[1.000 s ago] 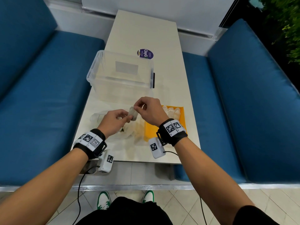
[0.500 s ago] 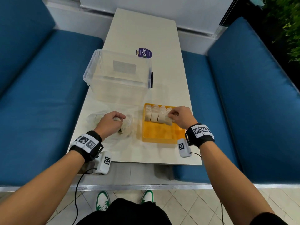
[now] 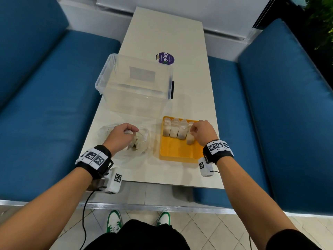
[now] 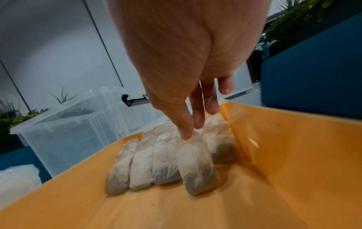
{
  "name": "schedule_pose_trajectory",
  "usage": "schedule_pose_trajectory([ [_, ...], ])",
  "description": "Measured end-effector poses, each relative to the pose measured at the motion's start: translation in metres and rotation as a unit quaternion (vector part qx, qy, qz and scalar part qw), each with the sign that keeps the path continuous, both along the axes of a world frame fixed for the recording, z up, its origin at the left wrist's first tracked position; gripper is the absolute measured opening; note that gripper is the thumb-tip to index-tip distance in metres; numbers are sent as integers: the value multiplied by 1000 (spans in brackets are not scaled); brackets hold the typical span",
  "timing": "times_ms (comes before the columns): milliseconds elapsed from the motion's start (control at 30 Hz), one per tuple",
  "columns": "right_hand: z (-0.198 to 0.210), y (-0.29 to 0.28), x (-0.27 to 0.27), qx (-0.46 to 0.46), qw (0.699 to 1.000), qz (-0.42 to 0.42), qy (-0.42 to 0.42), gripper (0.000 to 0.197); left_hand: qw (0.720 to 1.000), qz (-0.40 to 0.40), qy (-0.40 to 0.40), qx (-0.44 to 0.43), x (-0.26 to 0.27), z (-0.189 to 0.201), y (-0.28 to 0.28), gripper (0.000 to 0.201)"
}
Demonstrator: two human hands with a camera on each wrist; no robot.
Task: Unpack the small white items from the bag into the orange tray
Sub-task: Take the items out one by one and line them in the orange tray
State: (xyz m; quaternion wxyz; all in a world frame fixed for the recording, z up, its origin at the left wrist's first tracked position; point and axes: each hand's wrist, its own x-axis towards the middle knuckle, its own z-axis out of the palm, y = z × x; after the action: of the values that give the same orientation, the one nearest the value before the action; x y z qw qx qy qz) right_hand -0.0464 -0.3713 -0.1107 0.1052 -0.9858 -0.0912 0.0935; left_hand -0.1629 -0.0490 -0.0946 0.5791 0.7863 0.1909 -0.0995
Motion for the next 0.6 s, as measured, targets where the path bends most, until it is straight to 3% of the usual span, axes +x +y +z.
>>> schedule_pose_trajectory([
  [233,2,0,2,-71,996,-11,-44,23,1000,1,6,2,2,-1,3,36],
  [600,-5,7,9,-46,998,-38,-31,21,1000,-5,19,-1,3,1,5,36],
])
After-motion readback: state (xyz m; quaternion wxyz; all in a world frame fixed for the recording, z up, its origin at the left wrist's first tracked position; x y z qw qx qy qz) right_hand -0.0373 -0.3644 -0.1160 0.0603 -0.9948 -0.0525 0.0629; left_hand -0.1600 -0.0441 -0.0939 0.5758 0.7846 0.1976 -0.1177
